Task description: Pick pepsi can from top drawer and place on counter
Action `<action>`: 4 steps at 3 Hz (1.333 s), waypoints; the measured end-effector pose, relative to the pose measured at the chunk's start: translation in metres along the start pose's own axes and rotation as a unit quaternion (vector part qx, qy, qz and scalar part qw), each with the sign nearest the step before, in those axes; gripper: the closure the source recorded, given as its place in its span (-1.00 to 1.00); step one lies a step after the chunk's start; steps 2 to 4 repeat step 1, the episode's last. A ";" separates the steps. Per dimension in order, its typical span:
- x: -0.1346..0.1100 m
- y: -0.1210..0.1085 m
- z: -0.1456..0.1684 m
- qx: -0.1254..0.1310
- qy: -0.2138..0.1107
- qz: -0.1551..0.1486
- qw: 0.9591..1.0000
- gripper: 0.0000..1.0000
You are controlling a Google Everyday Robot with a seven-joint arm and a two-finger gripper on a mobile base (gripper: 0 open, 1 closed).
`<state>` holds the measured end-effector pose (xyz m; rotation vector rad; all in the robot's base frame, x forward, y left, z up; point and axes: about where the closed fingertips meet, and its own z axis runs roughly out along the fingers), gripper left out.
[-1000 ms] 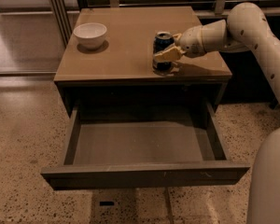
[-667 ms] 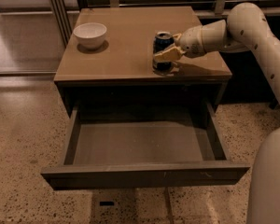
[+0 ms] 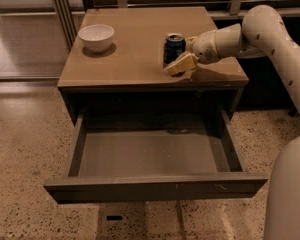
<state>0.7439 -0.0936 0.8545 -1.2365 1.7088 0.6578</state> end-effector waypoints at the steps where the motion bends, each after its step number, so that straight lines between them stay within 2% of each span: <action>1: 0.000 0.000 0.000 0.000 0.000 0.000 1.000 -1.00; 4: 0.000 0.000 0.000 0.000 0.000 0.000 1.000 -1.00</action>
Offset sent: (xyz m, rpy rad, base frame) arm 0.0000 0.0000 0.0000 0.0000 0.0000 0.0000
